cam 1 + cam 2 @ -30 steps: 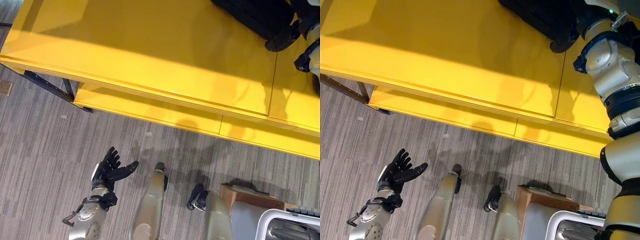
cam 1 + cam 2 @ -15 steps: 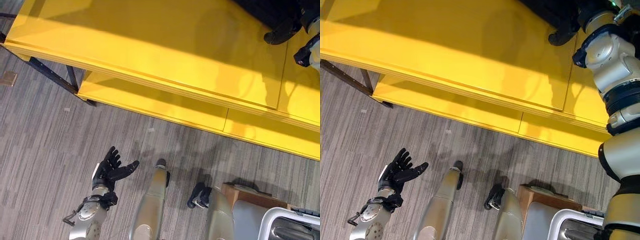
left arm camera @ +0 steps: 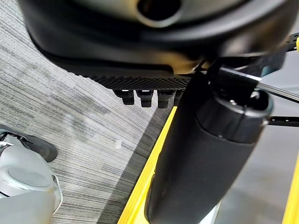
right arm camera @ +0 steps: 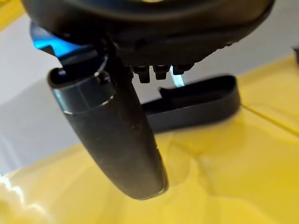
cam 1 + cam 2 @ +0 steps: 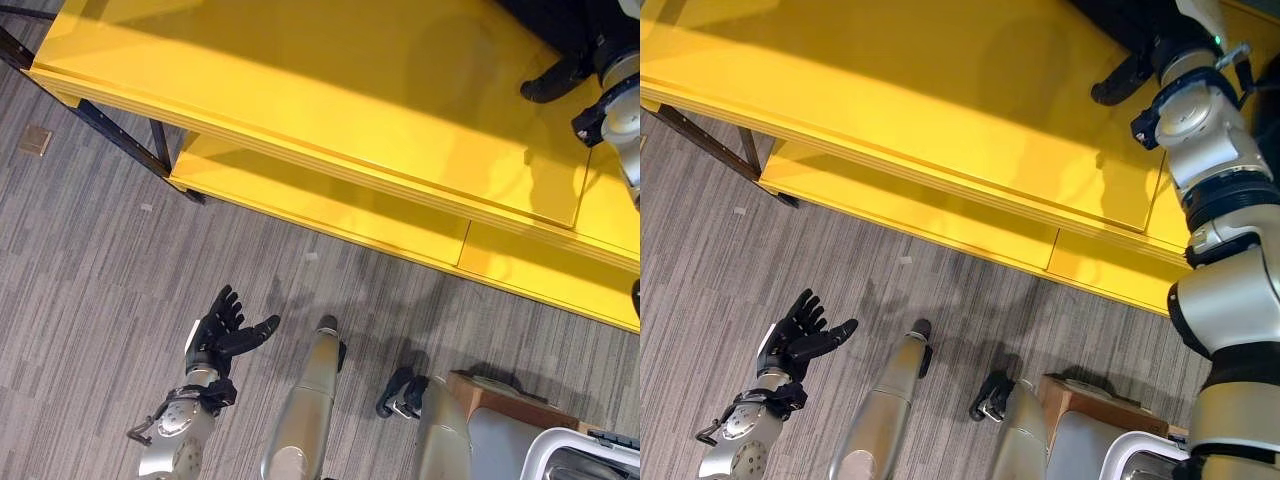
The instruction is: Move parts from the plastic box to the shelf.
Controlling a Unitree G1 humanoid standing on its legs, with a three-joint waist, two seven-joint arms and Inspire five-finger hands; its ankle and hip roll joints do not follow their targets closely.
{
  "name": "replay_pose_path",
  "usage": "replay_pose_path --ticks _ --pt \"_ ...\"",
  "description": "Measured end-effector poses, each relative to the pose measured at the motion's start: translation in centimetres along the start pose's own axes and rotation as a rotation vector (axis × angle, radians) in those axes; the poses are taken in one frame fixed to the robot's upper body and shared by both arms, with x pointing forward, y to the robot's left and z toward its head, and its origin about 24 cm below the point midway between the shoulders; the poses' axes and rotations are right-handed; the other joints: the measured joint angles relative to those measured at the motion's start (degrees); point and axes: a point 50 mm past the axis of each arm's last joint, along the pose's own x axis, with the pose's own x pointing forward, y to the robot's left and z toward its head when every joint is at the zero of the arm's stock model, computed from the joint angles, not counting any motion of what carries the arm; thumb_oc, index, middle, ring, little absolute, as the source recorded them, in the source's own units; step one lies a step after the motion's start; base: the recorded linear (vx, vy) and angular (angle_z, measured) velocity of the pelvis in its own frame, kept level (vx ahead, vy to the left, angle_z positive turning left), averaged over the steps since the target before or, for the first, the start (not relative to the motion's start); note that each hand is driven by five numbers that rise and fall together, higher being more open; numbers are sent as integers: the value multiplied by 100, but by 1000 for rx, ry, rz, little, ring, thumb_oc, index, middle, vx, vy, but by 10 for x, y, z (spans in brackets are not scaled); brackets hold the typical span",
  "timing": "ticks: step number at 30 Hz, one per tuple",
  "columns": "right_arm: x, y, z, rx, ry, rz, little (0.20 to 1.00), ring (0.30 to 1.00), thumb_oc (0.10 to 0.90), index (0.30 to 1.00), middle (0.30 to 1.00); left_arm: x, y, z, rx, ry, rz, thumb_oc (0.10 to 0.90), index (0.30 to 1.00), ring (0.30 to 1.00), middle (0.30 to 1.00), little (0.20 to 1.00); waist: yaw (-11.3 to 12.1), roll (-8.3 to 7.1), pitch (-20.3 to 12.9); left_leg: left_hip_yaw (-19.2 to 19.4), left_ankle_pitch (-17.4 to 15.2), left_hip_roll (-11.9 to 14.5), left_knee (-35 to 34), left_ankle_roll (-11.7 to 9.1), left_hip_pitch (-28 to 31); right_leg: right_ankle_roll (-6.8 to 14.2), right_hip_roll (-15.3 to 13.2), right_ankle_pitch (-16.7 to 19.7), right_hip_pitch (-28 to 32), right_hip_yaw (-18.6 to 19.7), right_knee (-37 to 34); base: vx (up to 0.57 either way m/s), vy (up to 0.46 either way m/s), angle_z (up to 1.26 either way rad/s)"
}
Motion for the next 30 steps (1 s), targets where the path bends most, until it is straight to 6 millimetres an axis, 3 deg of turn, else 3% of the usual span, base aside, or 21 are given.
replay_pose_path --ticks 3,10,19,25,30 --pt "-1 10 -2 10 9 29 1000 1000 900 1000 1000 1 0 1 1 -4 -2 900 1000 1000 1000 1000 -4 0 0 -3 2 0 16 0 -1 0 0 0 1 1 12 0 0 0" --pt "-8 41 -11 211 65 76 1000 1000 900 1000 1000 8 -9 8 4 -26 -34 900 1000 1000 1000 1000 -22 0 0 -19 -4 8 48 8 137 5 15 5 170 -11 -5 0 0 0" --pt "-26 101 -21 552 197 146 1000 1000 900 1000 1000 13 -14 11 26 -27 -60 900 1000 1000 1000 1000 -15 -5 -2 -76 -43 47 -35 34 578 -4 89 22 725 -116 -262 7 2 0" --pt "-31 116 -18 653 234 159 1000 1000 900 1000 1000 15 -16 13 30 -28 -66 900 1000 1000 1000 1000 -5 -54 -31 -87 -72 63 -122 51 825 45 131 72 1024 -159 -478 5 0 0" --pt "-37 136 -9 841 293 154 1000 1000 900 1000 1000 18 -18 16 37 -34 -69 900 1000 1000 1000 1000 -16 -120 -68 -113 -113 121 -162 57 993 48 206 115 1278 -226 -676 12 6 -1"
